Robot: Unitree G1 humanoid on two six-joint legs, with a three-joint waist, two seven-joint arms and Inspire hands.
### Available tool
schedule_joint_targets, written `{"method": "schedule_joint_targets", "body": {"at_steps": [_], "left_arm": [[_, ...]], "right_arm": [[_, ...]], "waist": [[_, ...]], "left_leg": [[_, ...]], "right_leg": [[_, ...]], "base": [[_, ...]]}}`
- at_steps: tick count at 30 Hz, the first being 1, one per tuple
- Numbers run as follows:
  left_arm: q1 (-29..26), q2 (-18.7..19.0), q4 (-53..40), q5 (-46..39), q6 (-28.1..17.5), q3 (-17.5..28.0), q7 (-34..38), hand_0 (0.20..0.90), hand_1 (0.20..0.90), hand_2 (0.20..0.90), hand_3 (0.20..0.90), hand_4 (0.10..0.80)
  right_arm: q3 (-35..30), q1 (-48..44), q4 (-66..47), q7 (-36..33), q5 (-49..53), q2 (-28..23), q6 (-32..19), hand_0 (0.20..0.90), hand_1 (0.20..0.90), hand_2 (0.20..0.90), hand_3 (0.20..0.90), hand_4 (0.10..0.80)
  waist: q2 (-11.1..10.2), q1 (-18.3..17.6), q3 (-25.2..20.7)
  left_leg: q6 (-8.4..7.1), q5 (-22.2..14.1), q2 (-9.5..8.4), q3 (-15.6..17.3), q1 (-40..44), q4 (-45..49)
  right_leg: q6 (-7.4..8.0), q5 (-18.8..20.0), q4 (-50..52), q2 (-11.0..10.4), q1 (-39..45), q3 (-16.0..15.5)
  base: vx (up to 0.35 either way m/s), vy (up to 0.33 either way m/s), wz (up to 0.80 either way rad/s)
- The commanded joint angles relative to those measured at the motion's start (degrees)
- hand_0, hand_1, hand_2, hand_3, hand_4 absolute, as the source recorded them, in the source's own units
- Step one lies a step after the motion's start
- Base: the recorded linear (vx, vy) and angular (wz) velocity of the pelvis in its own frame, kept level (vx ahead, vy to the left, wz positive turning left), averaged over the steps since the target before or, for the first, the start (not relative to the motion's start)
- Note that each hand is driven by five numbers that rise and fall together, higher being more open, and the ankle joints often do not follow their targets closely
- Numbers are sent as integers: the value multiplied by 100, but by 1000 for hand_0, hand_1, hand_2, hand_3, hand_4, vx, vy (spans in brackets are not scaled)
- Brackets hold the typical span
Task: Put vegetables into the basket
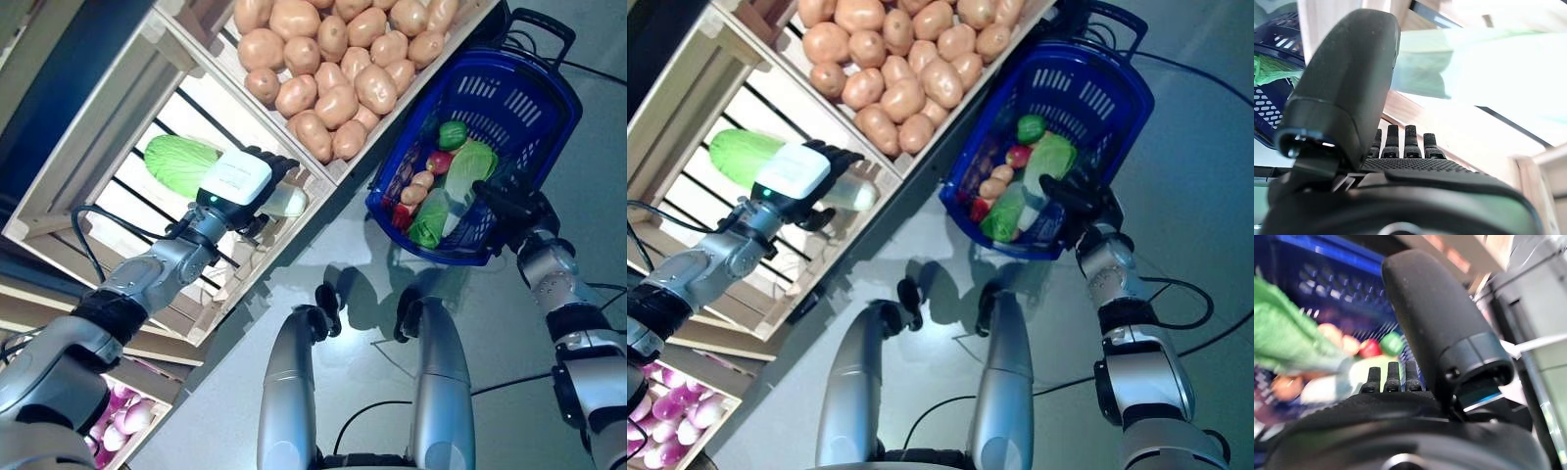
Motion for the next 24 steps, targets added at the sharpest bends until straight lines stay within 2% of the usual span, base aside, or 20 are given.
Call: {"method": "schedule_joint_targets", "body": {"at_steps": [1, 7, 14, 24], "left_arm": [[-205, 186, -157, -324, 77, 640, 212, 900, 900, 900, 900, 800], [-139, -76, 30, -354, 240, 722, 23, 900, 900, 900, 900, 800], [-96, -324, 491, -166, 616, 770, 188, 900, 900, 900, 900, 800], [-461, -556, 1220, -81, 1190, 583, -197, 900, 900, 900, 900, 800]], "right_arm": [[18, 23, -1049, -103, -208, -31, -637, 900, 900, 900, 900, 800], [46, 83, -1440, -71, -390, 74, -670, 900, 900, 900, 900, 800], [111, 20, -1661, -215, -342, 86, -633, 900, 900, 900, 900, 800], [127, -73, -1603, -322, -192, 90, -630, 900, 900, 900, 900, 800]], "waist": [[41, -103, -33], [1, -144, -33], [-73, -136, -33], [-167, -128, -33]], "left_leg": [[61, -667, -66, 422, 544, -83], [50, -691, -21, 464, 363, 0], [30, -672, 15, 469, 154, 40], [23, -683, 53, 418, -279, 226]], "right_leg": [[36, 597, -758, 292, 335, 241], [66, 635, -764, 357, 159, 319], [102, 708, -810, 405, -23, 326], [123, 763, -711, 405, -390, 276]], "base": [[-2, 25, -11], [-2, 19, -12], [0, 3, -2], [0, 4, -2]]}}
